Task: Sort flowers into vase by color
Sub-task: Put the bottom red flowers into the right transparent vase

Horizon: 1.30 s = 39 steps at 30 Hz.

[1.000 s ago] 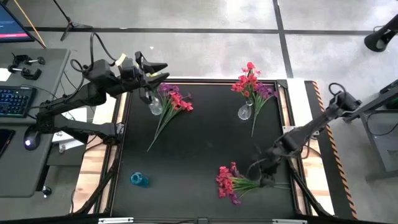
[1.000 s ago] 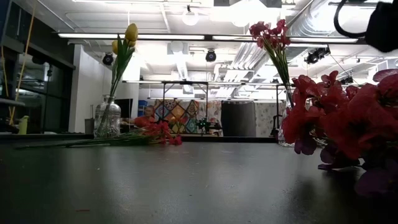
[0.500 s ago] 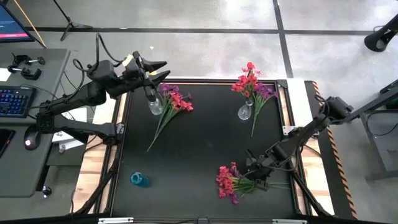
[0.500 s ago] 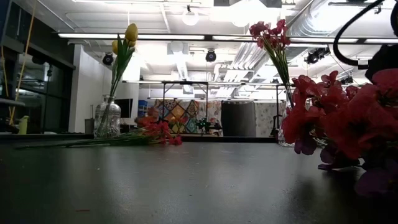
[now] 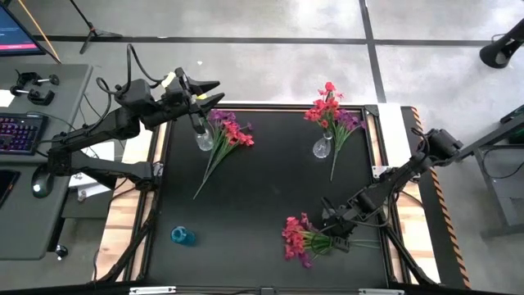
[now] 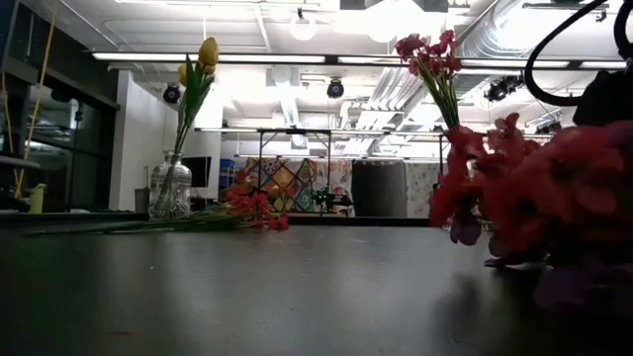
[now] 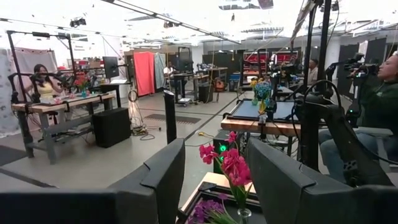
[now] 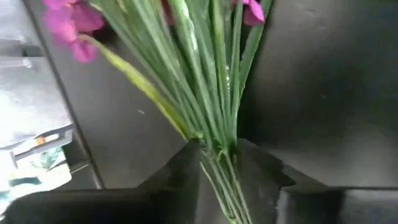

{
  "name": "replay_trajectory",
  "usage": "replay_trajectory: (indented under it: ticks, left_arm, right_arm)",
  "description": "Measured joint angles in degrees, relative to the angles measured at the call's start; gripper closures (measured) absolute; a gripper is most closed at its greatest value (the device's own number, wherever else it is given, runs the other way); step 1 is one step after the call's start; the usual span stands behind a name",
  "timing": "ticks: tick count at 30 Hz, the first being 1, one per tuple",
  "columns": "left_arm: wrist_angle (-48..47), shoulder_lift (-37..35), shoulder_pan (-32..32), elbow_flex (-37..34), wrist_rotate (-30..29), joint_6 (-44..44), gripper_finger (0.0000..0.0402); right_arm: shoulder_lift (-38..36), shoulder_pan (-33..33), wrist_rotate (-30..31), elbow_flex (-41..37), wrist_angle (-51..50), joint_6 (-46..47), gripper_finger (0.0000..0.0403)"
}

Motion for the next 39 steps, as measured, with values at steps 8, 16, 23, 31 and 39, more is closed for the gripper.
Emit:
replay_trajectory:
  ticks: [8,16,23,31,39]
  left_arm:
    - [-0.04,0.01,0.00,0.00,-0.02,0.00,0.0238]
    - [-0.25,0.01,0.00,0.00,-0.02,0.00,0.0238]
    - [-1.52,-0.01,0.00,0.00,-0.02,0.00,0.0238]
    - [-1.66,0.01,0.00,0.00,-0.01,0.03,0.0238]
    - [-1.60,0.01,0.00,0.00,0.00,1.05,0.0238]
  right_arm:
    - [-0.11,0.00,-2.31,0.00,2.06,-0.07,0.0371]
    - [-0.13,0.00,-2.34,0.00,2.08,0.07,0.0348]
    - [-0.15,-0.17,-2.27,0.00,2.06,0.63,0.0288]
    - [-0.17,-0.17,-1.53,0.00,1.89,1.54,0.0321]
    - [-5.28,-0.17,-1.31,0.00,-1.06,0.55,0.0389]
